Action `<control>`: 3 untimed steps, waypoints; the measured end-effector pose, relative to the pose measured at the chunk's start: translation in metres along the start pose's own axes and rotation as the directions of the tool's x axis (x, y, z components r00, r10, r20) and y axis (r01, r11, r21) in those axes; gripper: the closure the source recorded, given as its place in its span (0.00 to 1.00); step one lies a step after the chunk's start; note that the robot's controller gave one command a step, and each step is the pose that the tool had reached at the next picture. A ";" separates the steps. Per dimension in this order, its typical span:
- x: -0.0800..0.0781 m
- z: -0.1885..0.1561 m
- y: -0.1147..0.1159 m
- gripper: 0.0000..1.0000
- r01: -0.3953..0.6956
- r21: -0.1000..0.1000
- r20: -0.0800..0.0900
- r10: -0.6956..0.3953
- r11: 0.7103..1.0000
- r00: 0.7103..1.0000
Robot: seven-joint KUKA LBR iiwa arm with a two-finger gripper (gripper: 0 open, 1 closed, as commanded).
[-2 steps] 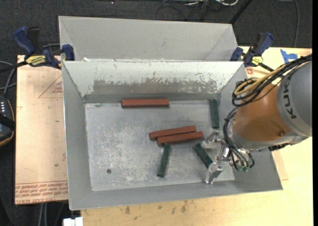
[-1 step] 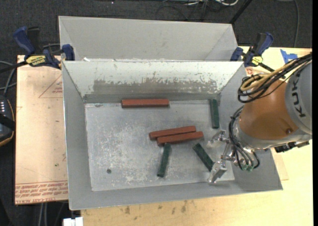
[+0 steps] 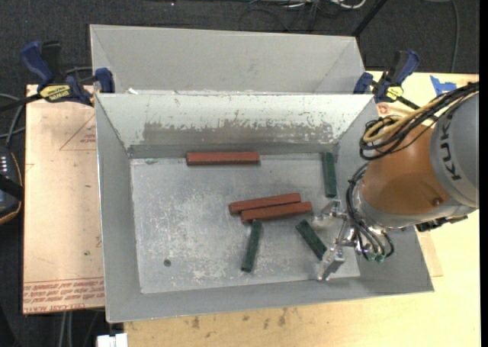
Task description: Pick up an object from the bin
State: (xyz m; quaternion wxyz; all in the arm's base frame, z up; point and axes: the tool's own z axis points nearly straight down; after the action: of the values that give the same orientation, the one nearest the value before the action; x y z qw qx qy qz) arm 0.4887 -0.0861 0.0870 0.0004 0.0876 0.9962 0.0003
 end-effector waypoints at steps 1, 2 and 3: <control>-0.008 0.010 0.000 1.00 -0.209 -0.004 0.012 0.209 0.978 0.978; -0.008 0.010 0.000 1.00 -0.209 -0.003 0.012 0.209 0.978 0.978; -0.007 0.007 0.000 1.00 -0.209 -0.003 0.011 0.209 0.978 0.978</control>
Offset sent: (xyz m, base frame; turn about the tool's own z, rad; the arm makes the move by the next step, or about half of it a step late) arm 0.0000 0.0000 0.0000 0.0000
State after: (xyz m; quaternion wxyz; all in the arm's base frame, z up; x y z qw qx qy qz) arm 0.4958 -0.0871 0.0798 0.0059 0.1920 0.9814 0.0008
